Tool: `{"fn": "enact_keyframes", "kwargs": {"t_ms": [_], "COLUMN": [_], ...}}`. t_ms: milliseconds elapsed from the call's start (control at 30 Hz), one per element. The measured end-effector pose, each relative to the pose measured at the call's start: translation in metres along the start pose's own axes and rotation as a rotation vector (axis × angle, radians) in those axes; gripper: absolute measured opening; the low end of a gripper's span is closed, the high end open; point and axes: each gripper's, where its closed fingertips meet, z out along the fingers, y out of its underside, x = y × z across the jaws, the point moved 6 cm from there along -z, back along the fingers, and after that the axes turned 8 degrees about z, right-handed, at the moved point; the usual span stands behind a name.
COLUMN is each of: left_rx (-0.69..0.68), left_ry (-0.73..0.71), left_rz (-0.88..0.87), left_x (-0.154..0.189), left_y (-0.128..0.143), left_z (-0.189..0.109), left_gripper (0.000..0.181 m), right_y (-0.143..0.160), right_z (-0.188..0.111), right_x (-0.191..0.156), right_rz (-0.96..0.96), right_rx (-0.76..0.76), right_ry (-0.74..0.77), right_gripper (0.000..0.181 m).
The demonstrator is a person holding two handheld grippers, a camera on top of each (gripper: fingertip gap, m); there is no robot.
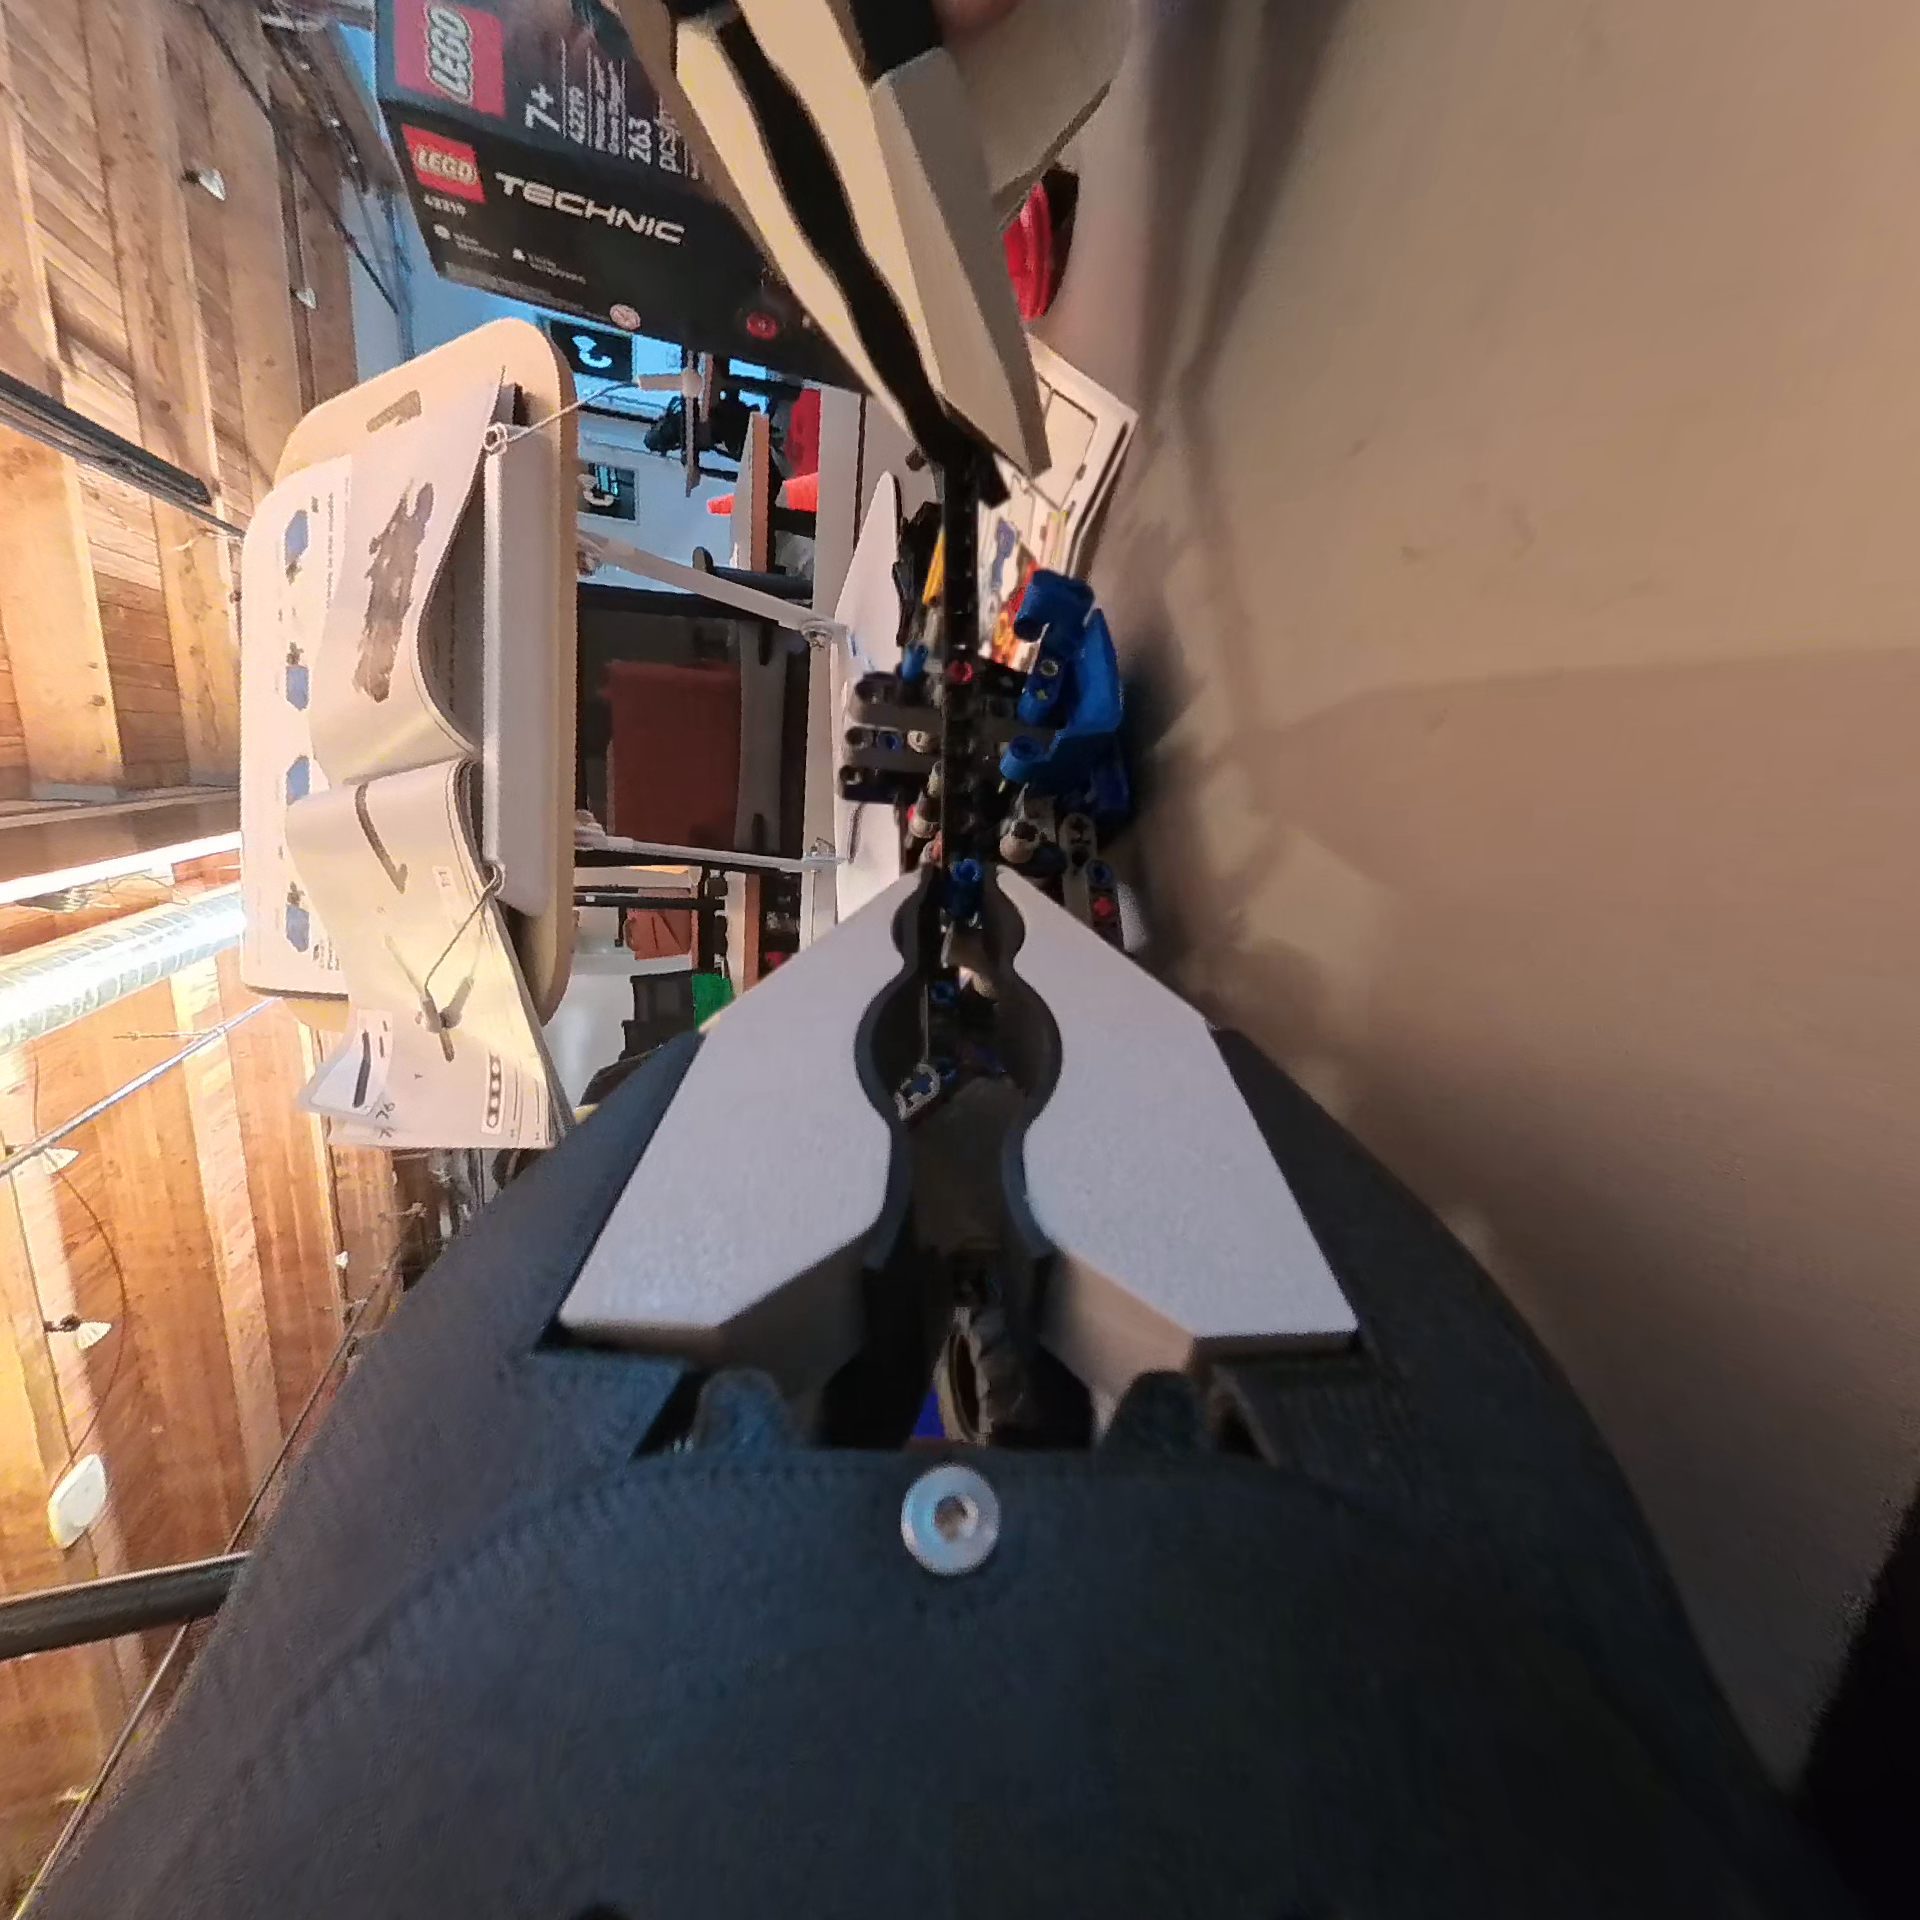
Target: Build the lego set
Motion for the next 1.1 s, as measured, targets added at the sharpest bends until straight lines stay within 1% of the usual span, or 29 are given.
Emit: {"fn": "enact_keyframes", "kwargs": {"t_ms": [400,867,1100], "left_rx": [-0.018,-0.030,-0.031], "left_ry": [0.002,0.011,-0.001], "left_rz": [0.004,0.004,0.001], "left_x": [0.001,0.003,-0.001], "left_y": [0.000,-0.002,-0.003], "left_z": [0.000,0.001,0.001], "left_gripper": [0.006,0.006,0.006], "right_y": [-0.006,-0.004,-0.006], "right_z": [0.001,0.009,0.007], "right_x": [0.004,0.010,0.012], "right_rz": [0.042,0.082,0.080], "right_rx": [0.048,0.032,0.040], "right_ry": [0.005,0.044,0.051], "right_gripper": [0.006,0.004,0.005]}}
